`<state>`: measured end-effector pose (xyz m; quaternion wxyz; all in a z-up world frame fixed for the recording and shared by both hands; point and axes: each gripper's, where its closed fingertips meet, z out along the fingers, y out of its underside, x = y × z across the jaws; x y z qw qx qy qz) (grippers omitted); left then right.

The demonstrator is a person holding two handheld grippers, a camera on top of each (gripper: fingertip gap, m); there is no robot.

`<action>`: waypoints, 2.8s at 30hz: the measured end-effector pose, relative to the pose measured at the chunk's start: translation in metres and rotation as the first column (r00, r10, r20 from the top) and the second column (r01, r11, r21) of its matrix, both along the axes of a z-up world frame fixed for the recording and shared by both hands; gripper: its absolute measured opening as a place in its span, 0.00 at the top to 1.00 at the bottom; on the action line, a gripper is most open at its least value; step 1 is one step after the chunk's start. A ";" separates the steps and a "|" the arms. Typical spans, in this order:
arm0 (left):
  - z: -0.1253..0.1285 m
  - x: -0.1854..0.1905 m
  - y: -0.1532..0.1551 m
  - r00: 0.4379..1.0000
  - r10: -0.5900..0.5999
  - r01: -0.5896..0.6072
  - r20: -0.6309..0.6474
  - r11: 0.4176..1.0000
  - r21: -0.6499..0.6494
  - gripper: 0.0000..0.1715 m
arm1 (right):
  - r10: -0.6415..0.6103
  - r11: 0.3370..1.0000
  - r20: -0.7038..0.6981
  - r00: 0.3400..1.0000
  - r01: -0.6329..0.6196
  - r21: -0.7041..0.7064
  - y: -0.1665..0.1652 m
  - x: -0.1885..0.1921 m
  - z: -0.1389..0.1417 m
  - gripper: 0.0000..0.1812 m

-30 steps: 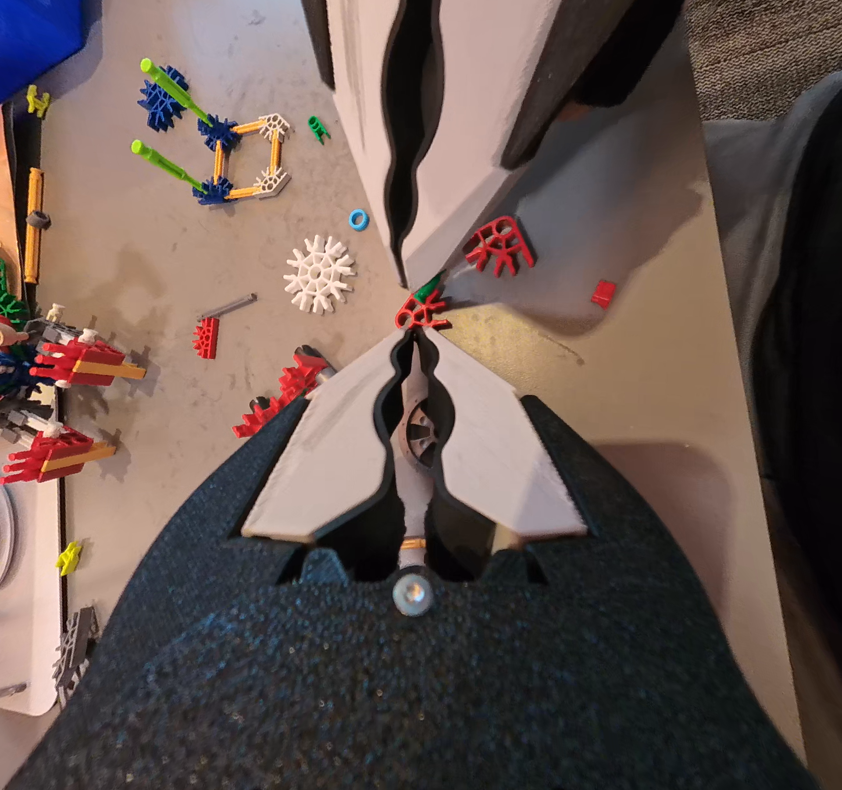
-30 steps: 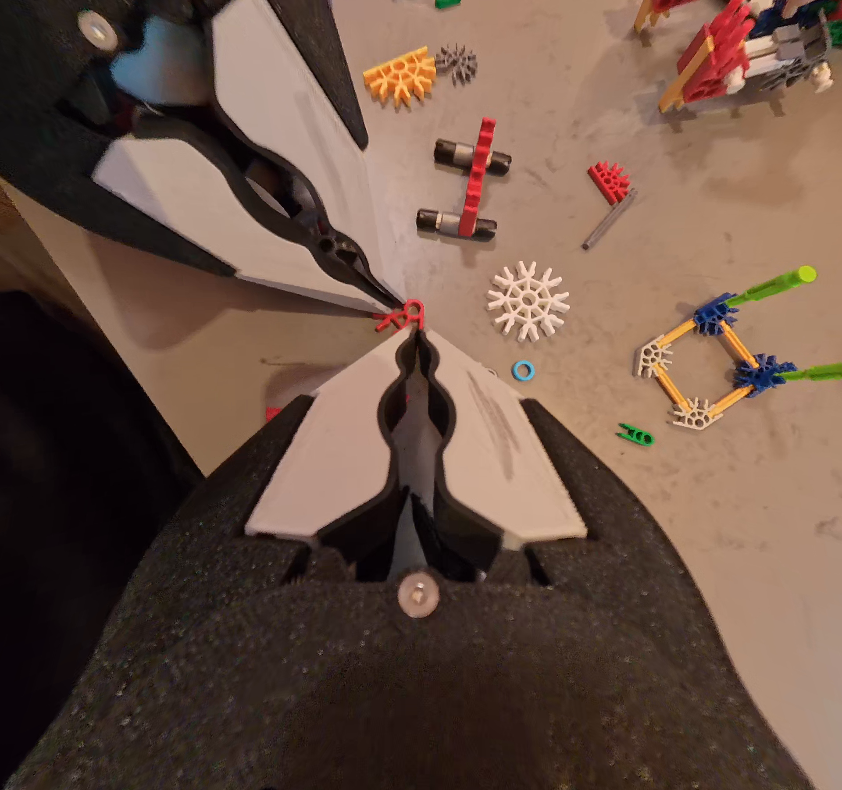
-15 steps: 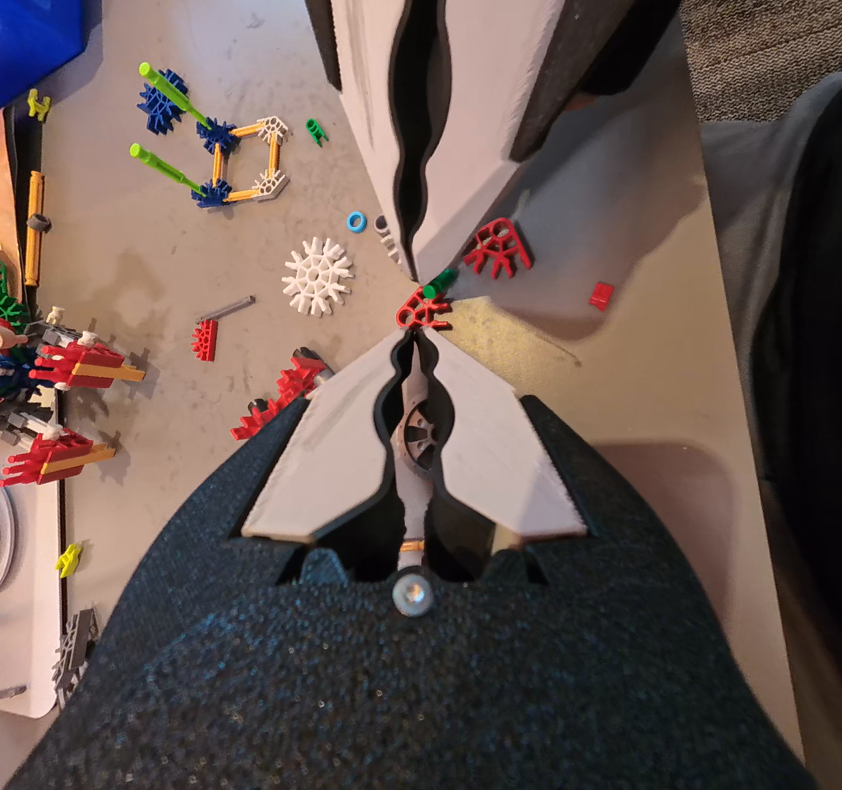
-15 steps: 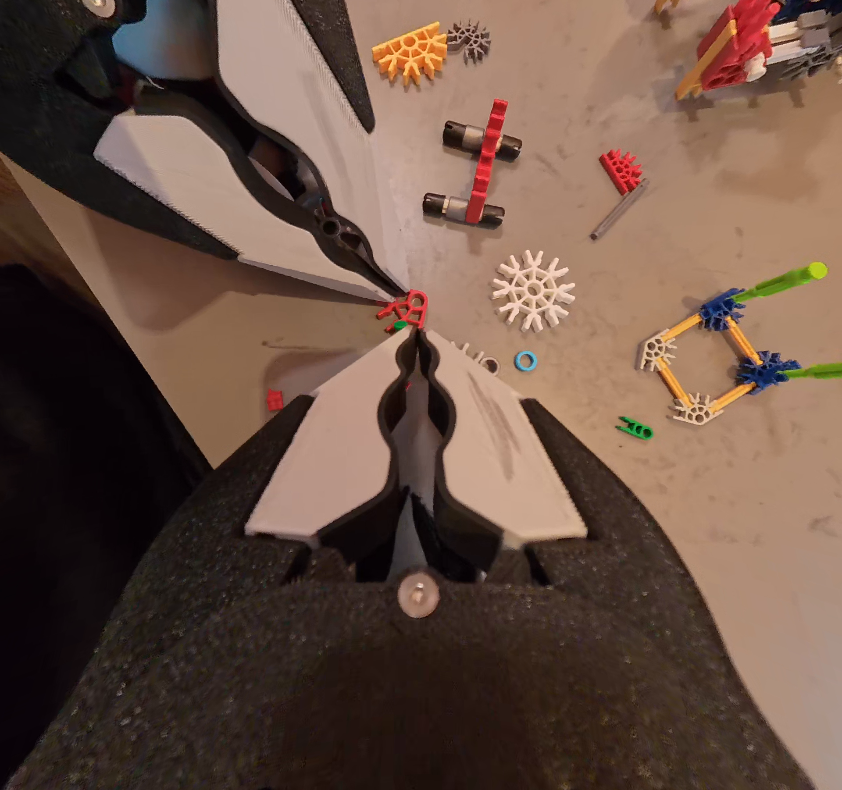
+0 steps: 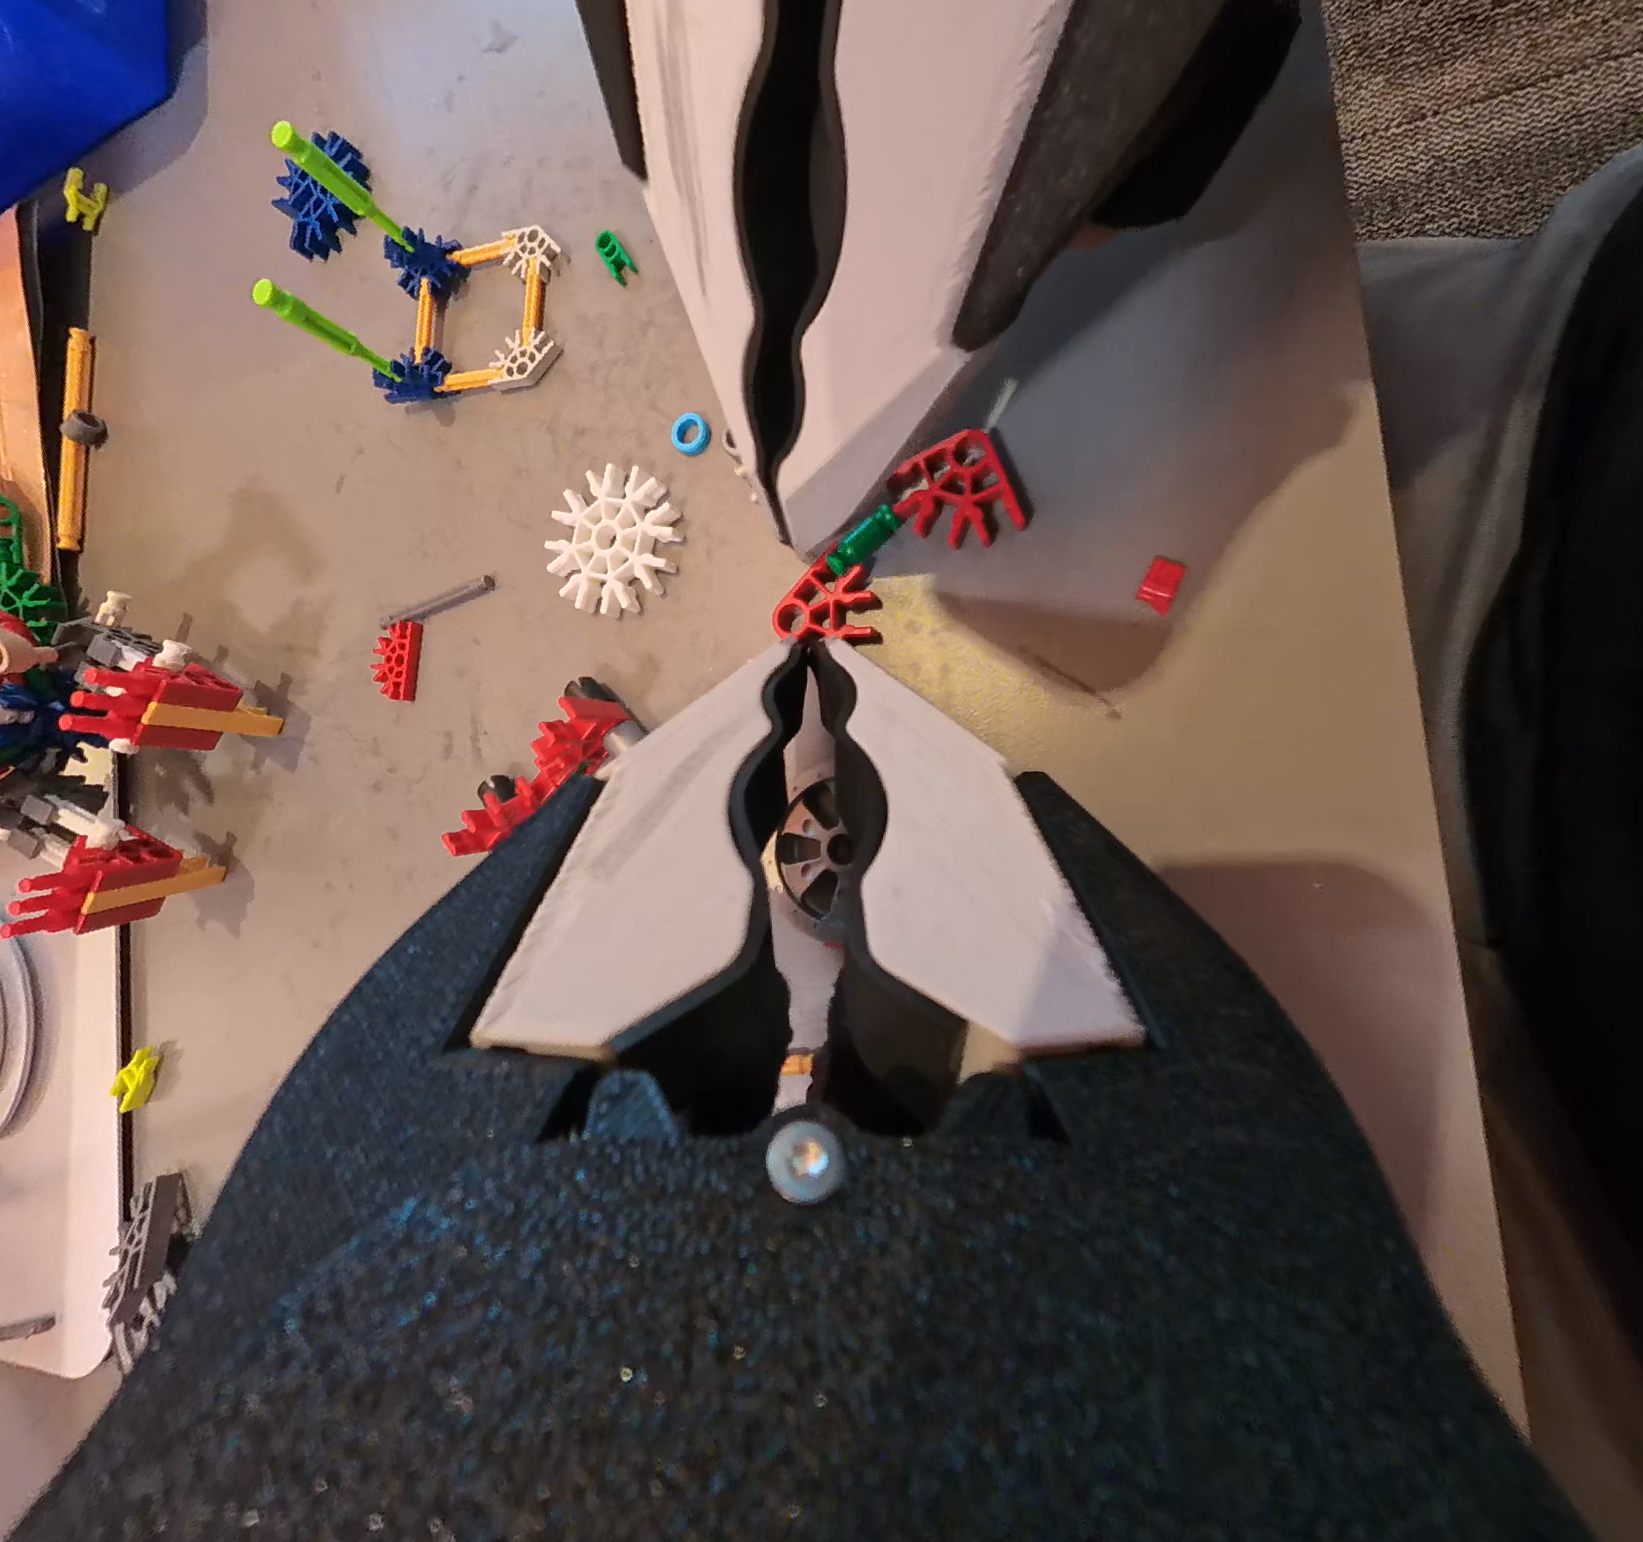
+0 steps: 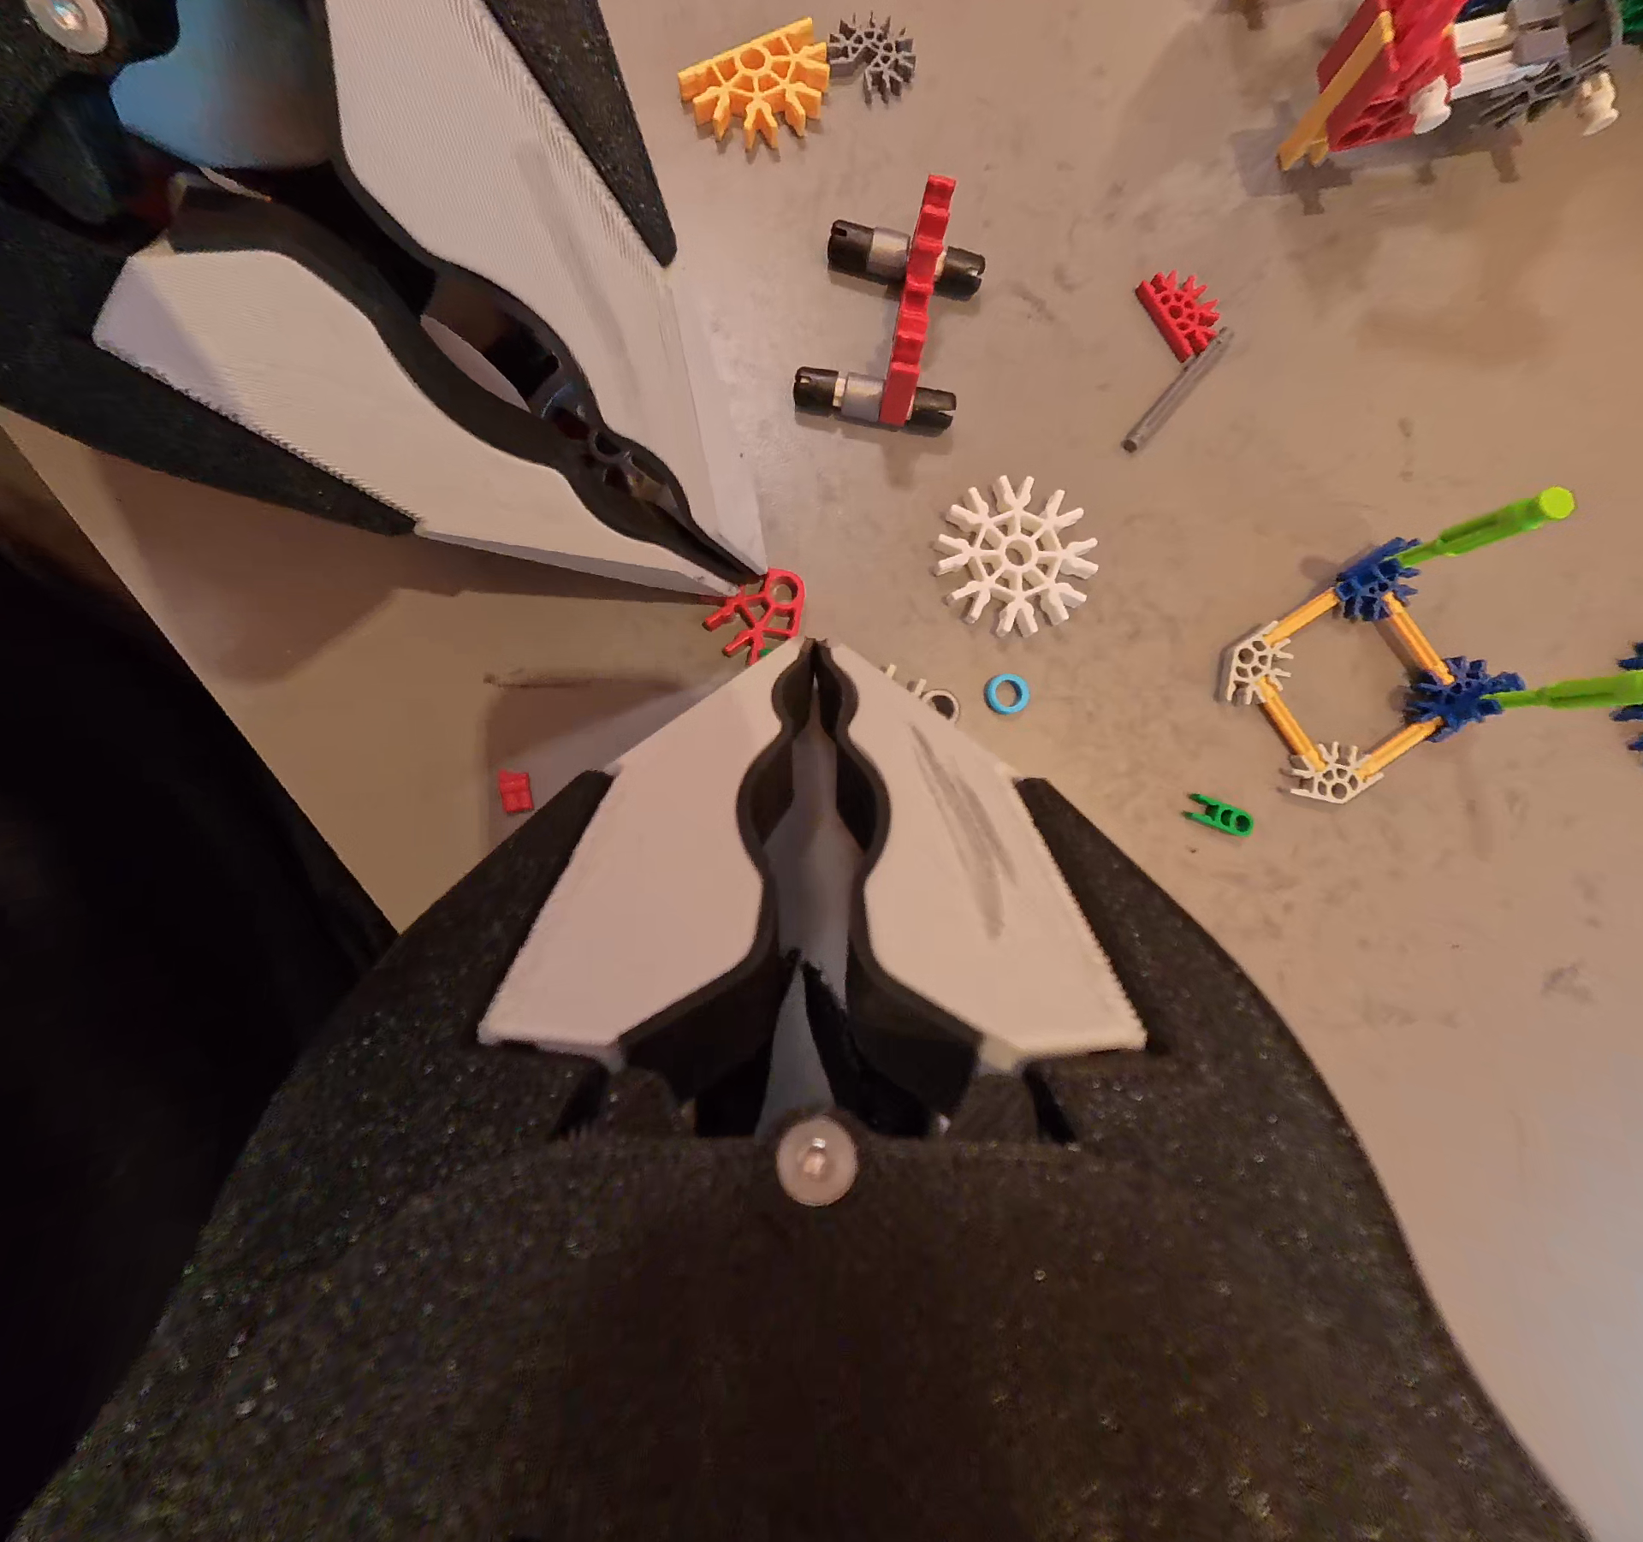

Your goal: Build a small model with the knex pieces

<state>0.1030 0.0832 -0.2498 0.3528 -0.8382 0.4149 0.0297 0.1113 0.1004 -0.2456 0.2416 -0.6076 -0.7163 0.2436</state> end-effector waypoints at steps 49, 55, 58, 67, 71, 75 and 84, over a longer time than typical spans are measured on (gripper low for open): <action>0.000 0.003 -0.001 1.000 -0.014 0.015 -0.021 1.000 0.013 1.00 | 0.027 0.999 0.010 1.000 -0.027 -0.024 -0.008 0.005 0.002 1.00; 0.000 0.003 -0.001 1.000 -0.015 0.015 -0.021 1.000 0.012 1.00 | 0.051 0.999 0.027 0.998 -0.051 0.004 -0.010 0.005 0.001 1.00; 0.000 0.003 -0.001 1.000 -0.016 0.016 -0.024 1.000 0.013 1.00 | 0.053 0.999 0.037 0.998 -0.053 -0.002 -0.010 0.005 0.001 1.00; 0.000 0.003 -0.001 1.000 -0.019 0.019 -0.021 1.000 0.012 1.00 | 0.090 0.995 0.093 0.992 -0.085 -0.059 -0.011 0.006 -0.001 1.00; 0.000 0.003 -0.001 1.000 -0.022 0.022 -0.021 1.000 0.011 1.00 | 0.118 0.991 0.133 0.984 -0.108 -0.078 -0.011 0.007 -0.001 1.00; 0.000 0.002 -0.001 0.999 -0.028 0.028 -0.024 1.000 0.007 1.00 | 0.155 0.987 0.191 0.969 -0.143 -0.077 -0.012 0.006 -0.001 1.00; 0.000 0.000 -0.001 0.999 -0.031 0.031 -0.031 0.999 0.011 1.00 | 0.229 0.972 0.306 0.924 -0.202 -0.117 -0.012 0.005 -0.002 1.00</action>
